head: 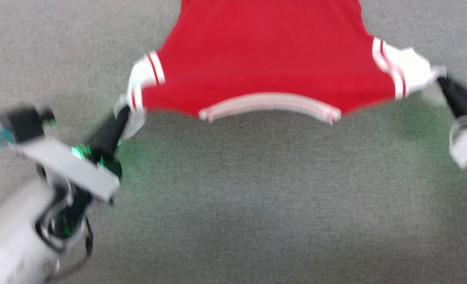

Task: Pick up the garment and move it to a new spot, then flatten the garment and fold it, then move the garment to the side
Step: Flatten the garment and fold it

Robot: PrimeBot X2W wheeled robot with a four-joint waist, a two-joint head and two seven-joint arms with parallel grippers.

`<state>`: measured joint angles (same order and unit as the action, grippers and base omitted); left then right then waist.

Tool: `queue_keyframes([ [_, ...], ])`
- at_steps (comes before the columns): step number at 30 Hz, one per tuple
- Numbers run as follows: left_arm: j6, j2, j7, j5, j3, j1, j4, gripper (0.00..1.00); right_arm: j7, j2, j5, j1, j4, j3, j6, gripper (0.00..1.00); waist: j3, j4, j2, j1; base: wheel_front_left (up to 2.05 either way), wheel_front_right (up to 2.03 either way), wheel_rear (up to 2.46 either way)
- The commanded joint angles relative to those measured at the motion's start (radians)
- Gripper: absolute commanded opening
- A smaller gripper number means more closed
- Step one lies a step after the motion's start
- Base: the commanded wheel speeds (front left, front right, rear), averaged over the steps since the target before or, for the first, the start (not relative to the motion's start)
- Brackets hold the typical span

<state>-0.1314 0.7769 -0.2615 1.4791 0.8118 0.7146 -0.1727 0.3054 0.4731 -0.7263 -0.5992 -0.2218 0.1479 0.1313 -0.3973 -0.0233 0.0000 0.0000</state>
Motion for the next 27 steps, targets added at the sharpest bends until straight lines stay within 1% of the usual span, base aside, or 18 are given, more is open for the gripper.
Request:
queue_keyframes([
  [1,0.002,0.003,-0.004,-0.008,-0.009,-0.029,0.011,0.0,0.014,0.009,0.0,0.03,0.023,-0.018,-0.001,0.0,0.015,-0.002,0.0,0.0,0.0,0.0,0.0],
  [4,0.002,0.017,-0.004,-0.025,-0.044,-0.147,0.065,0.0,0.099,0.012,0.01,0.176,0.162,-0.076,-0.001,0.0,0.029,-0.002,0.0,0.0,0.0,0.0,0.0],
  [7,0.002,0.029,-0.003,-0.045,-0.06,-0.248,0.139,0.0,0.178,-0.003,0.026,0.302,0.285,-0.141,-0.001,0.0,0.037,-0.003,0.0,0.0,0.0,0.0,0.0],
  [12,0.002,0.057,-0.002,-0.058,-0.124,-0.418,0.265,0.0,0.293,-0.053,0.041,0.472,0.454,-0.226,-0.001,0.0,0.051,0.003,0.0,0.0,0.0,0.0,0.0],
  [17,0.002,0.109,-0.002,-0.083,-0.157,-0.566,0.356,0.0,0.387,-0.09,0.056,0.608,0.575,-0.295,-0.001,0.0,0.058,0.019,0.0,0.0,0.0,0.0,0.0],
  [22,0.002,0.157,-0.002,-0.098,-0.209,-0.673,0.417,0.0,0.47,-0.128,0.062,0.725,0.696,-0.353,-0.001,0.0,0.051,0.039,0.0,0.0,0.0,0.0,0.0],
  [24,0.002,0.164,-0.002,-0.114,-0.223,-0.694,0.423,0.0,0.494,-0.135,0.073,0.754,0.733,-0.363,-0.001,0.0,0.046,0.044,0.0,0.0,0.0,0.0,0.0],
  [27,0.002,0.148,-0.002,-0.129,-0.214,-0.693,0.425,0.0,0.519,-0.145,0.08,0.765,0.757,-0.347,-0.001,0.0,0.039,0.043,0.0,0.0,0.0,0.0,0.0],
])
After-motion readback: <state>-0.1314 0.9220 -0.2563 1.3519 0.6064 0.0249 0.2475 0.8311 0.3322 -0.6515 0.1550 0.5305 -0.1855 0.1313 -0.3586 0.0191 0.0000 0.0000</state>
